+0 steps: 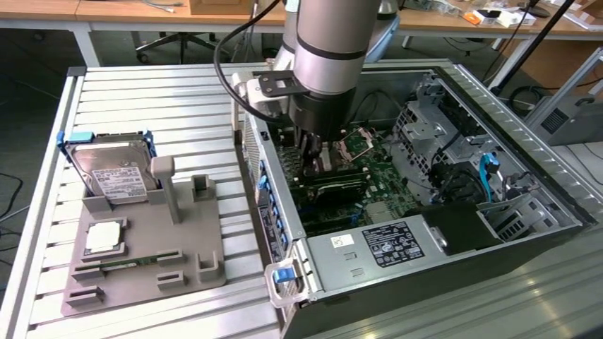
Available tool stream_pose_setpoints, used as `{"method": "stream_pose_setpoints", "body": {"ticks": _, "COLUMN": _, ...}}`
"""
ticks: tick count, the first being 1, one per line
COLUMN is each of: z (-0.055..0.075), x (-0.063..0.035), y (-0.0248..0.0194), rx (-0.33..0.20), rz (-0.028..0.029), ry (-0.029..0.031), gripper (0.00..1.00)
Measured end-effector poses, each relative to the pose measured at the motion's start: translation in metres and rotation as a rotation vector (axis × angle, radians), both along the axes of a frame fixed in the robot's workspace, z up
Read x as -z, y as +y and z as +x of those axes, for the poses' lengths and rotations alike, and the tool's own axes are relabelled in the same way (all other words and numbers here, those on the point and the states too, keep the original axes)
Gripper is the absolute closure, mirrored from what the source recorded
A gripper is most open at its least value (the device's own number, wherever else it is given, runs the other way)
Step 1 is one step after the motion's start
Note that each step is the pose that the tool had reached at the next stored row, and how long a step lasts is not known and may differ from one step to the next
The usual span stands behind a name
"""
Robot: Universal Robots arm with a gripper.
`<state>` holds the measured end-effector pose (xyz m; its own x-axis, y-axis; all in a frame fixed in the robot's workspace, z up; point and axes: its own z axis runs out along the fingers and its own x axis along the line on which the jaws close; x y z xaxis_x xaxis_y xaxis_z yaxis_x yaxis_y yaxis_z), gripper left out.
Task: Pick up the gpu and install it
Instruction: 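Press down on the gpu until it lock into place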
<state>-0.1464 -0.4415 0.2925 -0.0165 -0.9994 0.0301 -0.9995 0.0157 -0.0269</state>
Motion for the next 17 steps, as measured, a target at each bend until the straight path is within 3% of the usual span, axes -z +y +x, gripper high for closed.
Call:
{"method": "stream_pose_setpoints", "body": {"ticks": 7, "z": 0.009, "x": 0.0025, "y": -0.0005, "rx": -0.005, "rz": 0.0000, "ry": 0.0073, "gripper": 0.89}}
{"method": "stream_pose_setpoints", "body": {"ticks": 17, "z": 0.012, "x": 0.0049, "y": -0.0006, "rx": -0.010, "rz": -0.0002, "ry": 0.0094, "gripper": 0.89}}
